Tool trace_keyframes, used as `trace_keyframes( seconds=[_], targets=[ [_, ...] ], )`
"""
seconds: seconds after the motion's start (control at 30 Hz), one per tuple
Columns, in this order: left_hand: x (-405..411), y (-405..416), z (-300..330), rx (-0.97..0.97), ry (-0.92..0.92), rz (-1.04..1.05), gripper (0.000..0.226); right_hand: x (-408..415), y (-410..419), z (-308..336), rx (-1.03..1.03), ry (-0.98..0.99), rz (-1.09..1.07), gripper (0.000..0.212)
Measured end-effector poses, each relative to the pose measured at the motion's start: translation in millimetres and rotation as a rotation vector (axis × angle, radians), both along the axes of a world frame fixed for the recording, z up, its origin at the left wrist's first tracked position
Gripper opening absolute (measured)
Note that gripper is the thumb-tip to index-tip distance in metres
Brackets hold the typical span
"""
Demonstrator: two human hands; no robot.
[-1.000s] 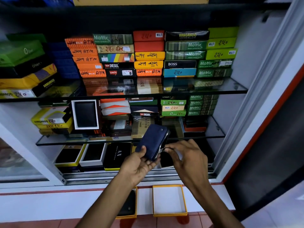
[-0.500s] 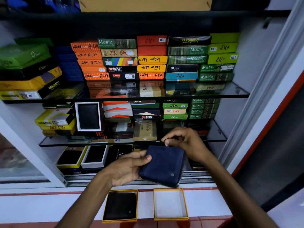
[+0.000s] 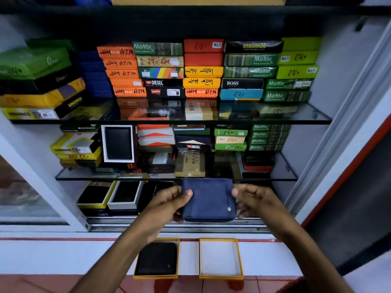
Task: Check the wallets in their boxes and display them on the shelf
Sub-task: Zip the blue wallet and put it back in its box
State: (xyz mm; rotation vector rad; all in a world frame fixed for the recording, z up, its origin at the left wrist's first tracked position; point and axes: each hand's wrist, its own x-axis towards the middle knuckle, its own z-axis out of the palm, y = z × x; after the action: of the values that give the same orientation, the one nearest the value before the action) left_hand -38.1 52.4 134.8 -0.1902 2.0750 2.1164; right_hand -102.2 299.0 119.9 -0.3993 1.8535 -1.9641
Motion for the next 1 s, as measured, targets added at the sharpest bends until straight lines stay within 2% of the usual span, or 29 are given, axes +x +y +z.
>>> trace_keyframes(
  seconds=[0.13,0.27,0.33,0.4,0.53,0.6,0.67,0.73,0.8,0.9,1.0],
  targets=[
    [8,-6,-7,-0.083,0.28,-0.032,0.027,16,6,3,-0.049,0.2,-0.085,0.037],
    [18,-14,-21,-0.378,0.685,-0.029,0.032,28,18,-12,-0.034,0.537,-0.121,0.036],
    [20,-13,-32,-0.389,0.8,-0.035,0.031,32,20,-26,0.004,0.715,-0.155,0.036],
    [20,-10,-44,-0.372,0.837,-0.037,0.027,34,22,-40,0.021,0.801,-0.189,0.031],
    [23,-2,-73,-0.344,0.706,0.003,0.043,42,30,-68,0.016,0.708,-0.24,0.027],
    [24,6,-87,-0.328,0.551,0.049,0.046,45,32,-82,0.014,0.53,-0.27,0.03],
    [26,17,-100,-0.253,0.309,0.148,0.048,47,30,-95,0.03,0.278,-0.323,0.038],
    [21,27,-120,-0.217,0.084,0.228,0.042,46,26,-113,0.158,0.117,-0.379,0.041],
    [16,37,-143,-0.284,-0.037,0.258,0.033,45,24,-135,0.336,0.049,-0.416,0.035],
    [13,49,-167,-0.402,-0.136,0.24,0.035,44,21,-160,0.511,-0.065,-0.434,0.022],
    [9,56,-186,-0.495,-0.154,0.209,0.031,42,18,-180,0.643,-0.11,-0.399,0.021]
  ],
)
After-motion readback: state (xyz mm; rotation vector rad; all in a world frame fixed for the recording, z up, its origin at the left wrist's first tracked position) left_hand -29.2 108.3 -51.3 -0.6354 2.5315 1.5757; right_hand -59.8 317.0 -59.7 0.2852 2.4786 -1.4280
